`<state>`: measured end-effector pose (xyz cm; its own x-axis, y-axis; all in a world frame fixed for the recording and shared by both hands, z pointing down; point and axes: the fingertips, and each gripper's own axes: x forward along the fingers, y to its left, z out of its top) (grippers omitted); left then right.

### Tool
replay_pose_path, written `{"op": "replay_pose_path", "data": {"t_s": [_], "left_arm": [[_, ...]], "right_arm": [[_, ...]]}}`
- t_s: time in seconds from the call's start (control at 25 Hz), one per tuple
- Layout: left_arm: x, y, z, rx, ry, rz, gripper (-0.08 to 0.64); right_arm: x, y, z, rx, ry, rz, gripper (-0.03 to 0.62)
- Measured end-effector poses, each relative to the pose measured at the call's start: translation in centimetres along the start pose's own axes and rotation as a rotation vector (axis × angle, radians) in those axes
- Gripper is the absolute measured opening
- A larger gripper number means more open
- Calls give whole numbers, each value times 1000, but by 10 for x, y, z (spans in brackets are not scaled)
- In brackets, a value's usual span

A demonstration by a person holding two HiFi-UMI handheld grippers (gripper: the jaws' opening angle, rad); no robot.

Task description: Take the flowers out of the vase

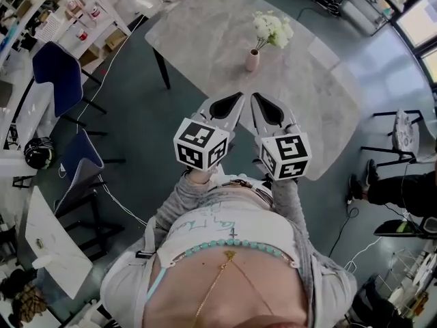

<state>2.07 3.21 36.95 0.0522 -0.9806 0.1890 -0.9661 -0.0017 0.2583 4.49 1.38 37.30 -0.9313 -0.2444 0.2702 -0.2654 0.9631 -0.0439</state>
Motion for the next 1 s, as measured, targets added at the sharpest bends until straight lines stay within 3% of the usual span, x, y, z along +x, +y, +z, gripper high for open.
{"op": "replay_pose_path", "data": {"t_s": [0.52, 1.0], "left_arm": [[3, 54, 2, -6, 33, -80, 0], [17, 70, 0, -44, 46, -117, 0]], "right_arm": [[48, 2, -3, 41, 22, -91, 28], [68, -9, -3, 56, 51, -122, 28]]}}
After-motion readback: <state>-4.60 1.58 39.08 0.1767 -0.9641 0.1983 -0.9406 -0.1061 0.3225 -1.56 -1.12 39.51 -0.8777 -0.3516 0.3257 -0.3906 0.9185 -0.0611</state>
